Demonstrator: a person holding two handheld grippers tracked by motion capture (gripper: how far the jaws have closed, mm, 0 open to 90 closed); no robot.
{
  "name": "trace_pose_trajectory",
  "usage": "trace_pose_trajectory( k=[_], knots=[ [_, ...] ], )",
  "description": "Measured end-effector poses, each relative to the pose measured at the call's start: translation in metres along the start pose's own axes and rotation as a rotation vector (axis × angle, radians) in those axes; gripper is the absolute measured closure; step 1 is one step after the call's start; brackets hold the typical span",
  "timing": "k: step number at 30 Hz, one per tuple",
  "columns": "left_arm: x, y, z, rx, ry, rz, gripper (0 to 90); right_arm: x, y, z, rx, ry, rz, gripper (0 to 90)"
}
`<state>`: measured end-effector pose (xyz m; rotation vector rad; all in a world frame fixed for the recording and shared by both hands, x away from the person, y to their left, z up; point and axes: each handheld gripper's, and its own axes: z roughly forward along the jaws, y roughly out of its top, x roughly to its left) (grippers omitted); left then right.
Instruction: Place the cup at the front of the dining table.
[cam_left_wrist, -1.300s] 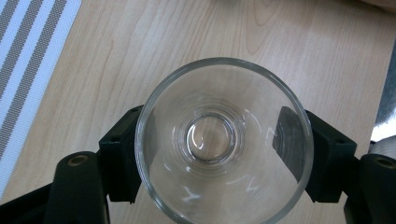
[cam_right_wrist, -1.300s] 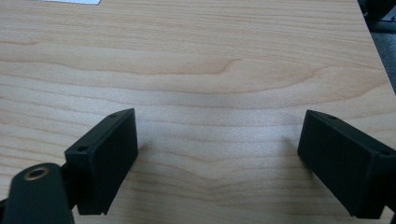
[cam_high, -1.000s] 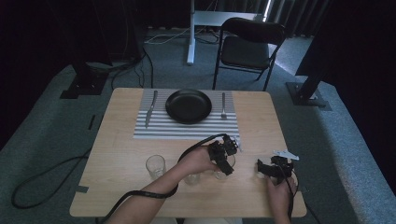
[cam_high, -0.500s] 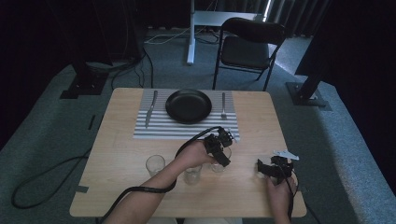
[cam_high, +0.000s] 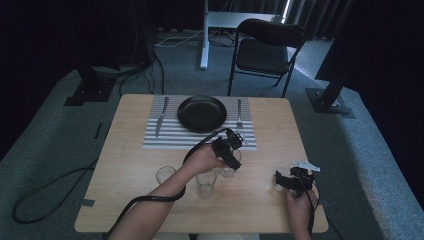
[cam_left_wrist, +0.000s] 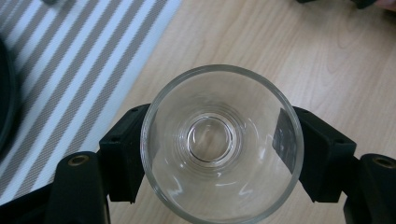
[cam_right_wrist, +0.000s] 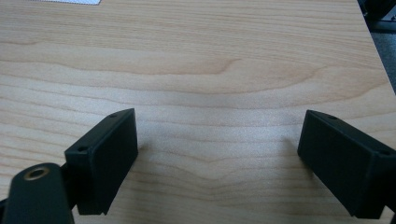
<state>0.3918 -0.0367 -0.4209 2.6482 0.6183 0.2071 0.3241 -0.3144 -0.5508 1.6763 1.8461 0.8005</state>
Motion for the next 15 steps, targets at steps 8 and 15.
trace_pose_trajectory(
  k=[8, 15],
  knots=[
    [0.014, -0.007, -0.01, -0.006, 0.043, -0.031, 29.2, 0.0, 0.0, 0.0, 0.0, 0.0, 0.0, 11.6],
    [0.028, -0.018, -0.017, 0.007, 0.063, -0.065, 29.1, 0.0, 0.0, 0.0, 0.0, 0.0, -0.001, 11.6]
  ],
)
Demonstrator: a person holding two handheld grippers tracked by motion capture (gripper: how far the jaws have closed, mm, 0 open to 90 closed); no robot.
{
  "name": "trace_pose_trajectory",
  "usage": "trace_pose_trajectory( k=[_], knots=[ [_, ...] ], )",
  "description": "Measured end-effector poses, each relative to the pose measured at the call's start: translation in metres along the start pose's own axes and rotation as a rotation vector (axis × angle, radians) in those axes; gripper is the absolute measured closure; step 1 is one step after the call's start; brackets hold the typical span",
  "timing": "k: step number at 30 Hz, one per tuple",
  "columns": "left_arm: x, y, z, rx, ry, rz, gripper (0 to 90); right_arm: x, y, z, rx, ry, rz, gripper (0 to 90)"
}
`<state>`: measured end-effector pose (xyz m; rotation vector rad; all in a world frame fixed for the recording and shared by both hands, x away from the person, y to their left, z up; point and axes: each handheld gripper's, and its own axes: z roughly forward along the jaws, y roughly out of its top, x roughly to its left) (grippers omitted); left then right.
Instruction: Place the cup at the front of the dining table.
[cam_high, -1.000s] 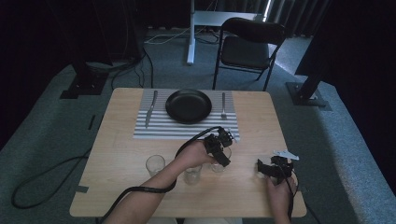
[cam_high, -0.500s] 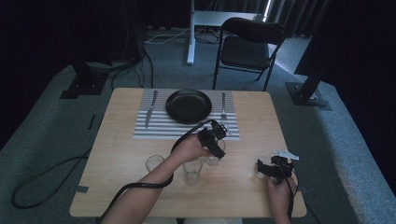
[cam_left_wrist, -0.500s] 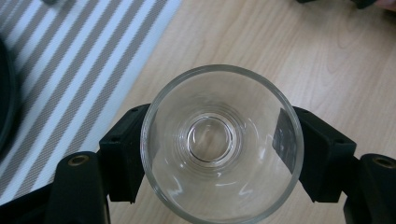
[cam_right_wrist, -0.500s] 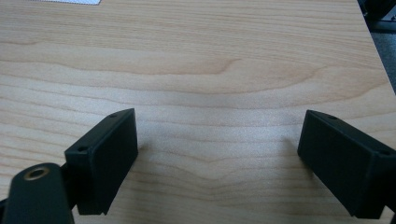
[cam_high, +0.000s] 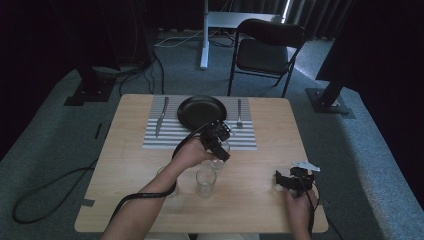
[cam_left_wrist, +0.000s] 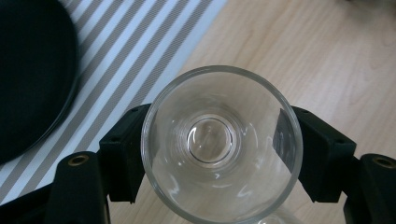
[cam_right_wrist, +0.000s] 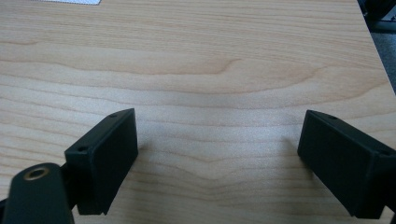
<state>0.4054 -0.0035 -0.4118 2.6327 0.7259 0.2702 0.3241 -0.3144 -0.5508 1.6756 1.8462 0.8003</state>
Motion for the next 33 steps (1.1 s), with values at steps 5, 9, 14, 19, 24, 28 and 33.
trace_pose_trajectory(
  k=[5, 9, 14, 19, 24, 28, 33],
  knots=[
    [0.006, -0.008, -0.002, -0.001, 0.013, -0.01, 29.2, 0.0, 0.0, 0.0, -0.001, 0.0, -0.001, 11.6],
    [0.013, -0.017, -0.008, 0.007, 0.027, -0.029, 29.1, 0.0, 0.0, 0.0, 0.0, 0.0, 0.001, 11.6],
    [0.02, -0.028, -0.014, 0.005, 0.039, -0.047, 29.1, 0.0, 0.0, 0.0, 0.001, 0.001, 0.001, 11.6],
    [0.026, -0.04, -0.018, 0.019, 0.046, -0.062, 29.1, 0.0, 0.0, 0.0, 0.001, 0.001, 0.0, 11.6],
    [0.031, -0.05, -0.022, 0.022, 0.053, -0.08, 29.1, 0.0, 0.0, 0.0, 0.001, 0.0, 0.0, 11.6],
    [0.034, -0.058, -0.024, 0.025, 0.059, -0.087, 29.1, 0.0, 0.0, 0.0, 0.001, 0.0, 0.0, 11.6],
    [0.039, -0.069, -0.03, 0.022, 0.066, -0.11, 29.1, 0.0, 0.0, 0.0, 0.001, 0.0, 0.0, 11.6]
  ],
)
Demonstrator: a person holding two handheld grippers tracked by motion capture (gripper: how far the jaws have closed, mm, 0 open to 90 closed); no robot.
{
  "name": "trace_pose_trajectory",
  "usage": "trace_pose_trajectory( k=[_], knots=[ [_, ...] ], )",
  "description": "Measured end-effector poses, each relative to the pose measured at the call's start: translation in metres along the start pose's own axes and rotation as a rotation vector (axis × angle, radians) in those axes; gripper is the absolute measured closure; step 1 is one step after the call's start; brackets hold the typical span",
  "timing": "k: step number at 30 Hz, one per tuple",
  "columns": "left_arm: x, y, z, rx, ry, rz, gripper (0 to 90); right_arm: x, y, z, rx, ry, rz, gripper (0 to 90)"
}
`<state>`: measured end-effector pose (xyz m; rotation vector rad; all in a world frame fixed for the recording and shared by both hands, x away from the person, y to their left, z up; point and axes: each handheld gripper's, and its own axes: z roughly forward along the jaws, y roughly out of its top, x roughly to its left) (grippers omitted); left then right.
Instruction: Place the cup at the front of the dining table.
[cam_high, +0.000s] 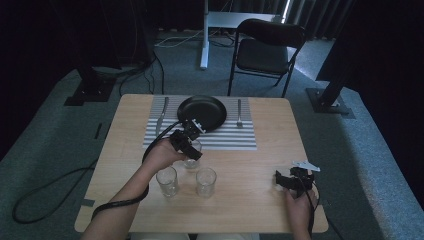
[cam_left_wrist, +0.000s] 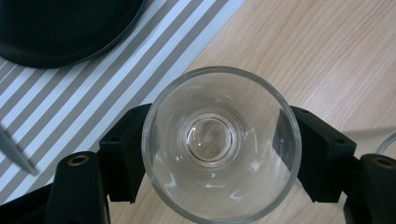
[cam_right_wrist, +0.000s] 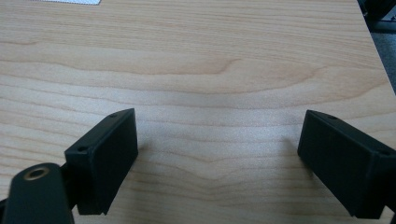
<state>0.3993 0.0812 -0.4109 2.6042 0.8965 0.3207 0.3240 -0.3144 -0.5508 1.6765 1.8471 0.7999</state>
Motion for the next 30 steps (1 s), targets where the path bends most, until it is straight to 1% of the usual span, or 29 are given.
trace_pose_trajectory(
  k=[3, 8, 10, 14, 15, 17, 18, 20, 24, 30],
  knots=[
    [0.004, -0.006, -0.002, -0.005, 0.008, -0.009, 29.2, 0.0, 0.0, 0.0, 0.0, 0.0, 0.0, 11.6],
    [0.007, -0.017, -0.005, -0.001, 0.004, -0.022, 29.2, 0.0, 0.0, 0.0, 0.0, 0.0, 0.0, 11.6],
    [0.011, -0.021, -0.007, 0.006, 0.011, -0.026, 29.1, 0.0, 0.0, 0.0, 0.0, 0.0, 0.0, 11.6],
    [0.021, -0.029, -0.012, 0.009, 0.031, -0.058, 29.1, 0.0, 0.0, 0.0, 0.0, 0.0, 0.0, 11.6],
    [0.024, -0.031, -0.013, 0.018, 0.037, -0.058, 29.1, 0.0, 0.0, 0.0, 0.0, 0.0, 0.0, 11.6],
    [0.029, -0.033, -0.014, 0.014, 0.046, -0.078, 29.1, 0.0, 0.0, 0.0, 0.0, 0.0, 0.0, 11.6],
    [0.03, -0.034, -0.014, 0.017, 0.048, -0.079, 29.1, 0.0, 0.0, 0.0, 0.0, 0.0, 0.0, 11.6],
    [0.033, -0.036, -0.014, 0.009, 0.048, -0.097, 29.1, 0.0, 0.0, 0.0, 0.0, 0.0, 0.0, 11.6],
    [0.039, -0.037, -0.013, 0.011, 0.062, -0.104, 29.1, 0.0, 0.0, 0.0, 0.0, 0.0, 0.0, 11.6],
    [0.055, -0.032, -0.013, -0.002, 0.071, -0.146, 29.1, 0.0, 0.0, 0.0, 0.0, 0.0, 0.0, 11.6]
  ],
)
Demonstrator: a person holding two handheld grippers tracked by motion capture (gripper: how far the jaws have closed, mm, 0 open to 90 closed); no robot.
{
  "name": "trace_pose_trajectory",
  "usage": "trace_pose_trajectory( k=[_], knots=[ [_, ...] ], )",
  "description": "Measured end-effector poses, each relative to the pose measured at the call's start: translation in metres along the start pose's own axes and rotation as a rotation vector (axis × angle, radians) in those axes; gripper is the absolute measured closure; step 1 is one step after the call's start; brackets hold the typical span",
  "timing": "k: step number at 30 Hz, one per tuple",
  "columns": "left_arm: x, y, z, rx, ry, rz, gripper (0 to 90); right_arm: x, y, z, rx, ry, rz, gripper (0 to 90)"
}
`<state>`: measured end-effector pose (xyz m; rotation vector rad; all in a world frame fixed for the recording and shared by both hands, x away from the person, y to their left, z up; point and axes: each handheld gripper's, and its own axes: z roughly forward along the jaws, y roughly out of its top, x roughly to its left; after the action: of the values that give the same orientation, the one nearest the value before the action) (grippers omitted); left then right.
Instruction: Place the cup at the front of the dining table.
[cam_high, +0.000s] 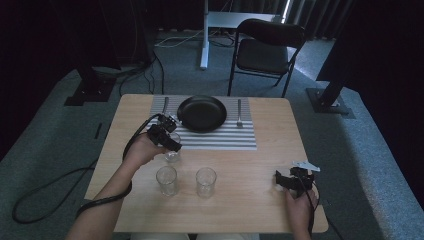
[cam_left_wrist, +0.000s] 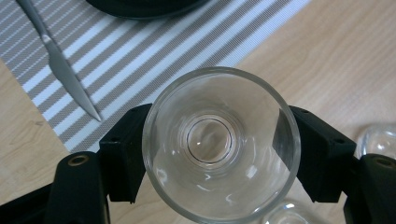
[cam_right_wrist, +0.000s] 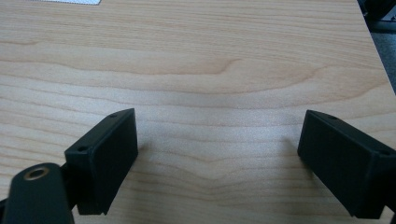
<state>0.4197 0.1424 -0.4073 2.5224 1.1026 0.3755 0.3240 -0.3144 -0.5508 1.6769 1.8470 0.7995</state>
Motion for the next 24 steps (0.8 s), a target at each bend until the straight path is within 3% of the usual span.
trace_pose_trajectory(
  k=[5, 10, 16, 20, 24],
  knots=[
    [0.009, 0.007, -0.001, -0.031, 0.003, -0.03, 29.1, 0.0, 0.0, 0.0, 0.0, 0.0, 0.0, 11.6],
    [0.021, 0.016, 0.0, -0.055, 0.051, -0.079, 29.2, 0.0, 0.0, 0.0, 0.0, 0.0, 0.0, 11.6],
    [0.037, 0.026, 0.003, -0.048, 0.07, -0.113, 29.2, 0.0, 0.0, 0.0, 0.0, 0.0, 0.0, 11.6],
    [0.048, 0.03, 0.007, -0.068, 0.091, -0.159, 29.2, 0.0, 0.0, 0.0, 0.0, 0.0, 0.0, 11.6],
    [0.058, 0.032, 0.014, -0.081, 0.064, -0.202, 29.2, 0.0, 0.0, 0.0, 0.0, 0.0, 0.0, 11.6]
  ],
)
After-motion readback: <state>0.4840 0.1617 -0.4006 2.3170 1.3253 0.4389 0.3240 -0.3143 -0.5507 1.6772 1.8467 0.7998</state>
